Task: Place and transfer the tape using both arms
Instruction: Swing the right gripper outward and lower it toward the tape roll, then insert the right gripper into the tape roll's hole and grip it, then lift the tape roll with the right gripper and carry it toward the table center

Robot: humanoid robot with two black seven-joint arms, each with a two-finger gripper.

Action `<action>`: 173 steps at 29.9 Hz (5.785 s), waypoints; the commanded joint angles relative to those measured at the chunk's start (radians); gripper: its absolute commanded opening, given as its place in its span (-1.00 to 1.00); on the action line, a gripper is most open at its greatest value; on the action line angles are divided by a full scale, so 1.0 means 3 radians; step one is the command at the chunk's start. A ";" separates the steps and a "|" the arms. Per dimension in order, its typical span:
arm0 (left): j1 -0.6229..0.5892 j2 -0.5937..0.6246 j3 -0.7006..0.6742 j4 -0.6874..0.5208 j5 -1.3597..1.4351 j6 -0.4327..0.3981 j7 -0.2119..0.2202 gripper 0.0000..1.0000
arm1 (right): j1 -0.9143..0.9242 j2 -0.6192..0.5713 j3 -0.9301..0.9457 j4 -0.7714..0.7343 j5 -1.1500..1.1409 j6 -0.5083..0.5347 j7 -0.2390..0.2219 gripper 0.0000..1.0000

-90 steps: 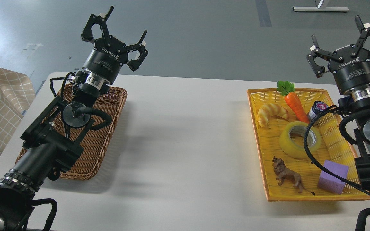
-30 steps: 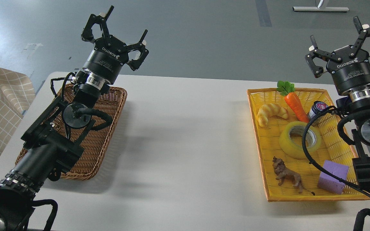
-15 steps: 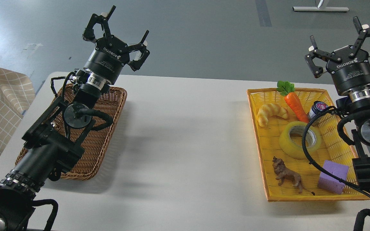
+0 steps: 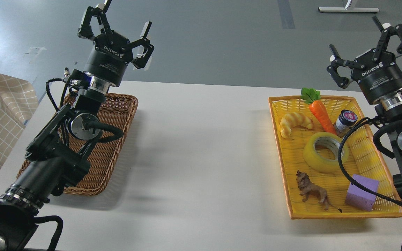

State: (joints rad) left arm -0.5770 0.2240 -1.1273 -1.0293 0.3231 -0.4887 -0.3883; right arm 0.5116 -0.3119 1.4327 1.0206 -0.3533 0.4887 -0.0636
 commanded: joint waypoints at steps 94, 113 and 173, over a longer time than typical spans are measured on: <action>0.0011 -0.0031 -0.0016 0.0015 -0.0110 0.0000 0.0000 0.96 | 0.0565 -0.1890 -0.3201 0.1047 -0.4810 0.0000 -0.0207 0.95; 0.0057 -0.0021 -0.0016 0.0015 -0.0110 0.0000 -0.0005 0.96 | 0.0570 -0.1491 -0.3201 0.0745 -0.4841 0.0000 -0.0212 0.16; 0.0083 -0.0026 -0.0011 0.0031 -0.0110 0.0000 0.0001 0.96 | 0.1767 -0.0566 -0.3078 0.1348 -0.4304 0.0000 -0.0222 -1.00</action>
State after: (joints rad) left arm -0.5523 0.2148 -1.1289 -1.0194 0.2904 -0.4887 -0.3881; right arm 1.0320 -0.5452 0.5460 1.4385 -1.6437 0.4887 -0.1301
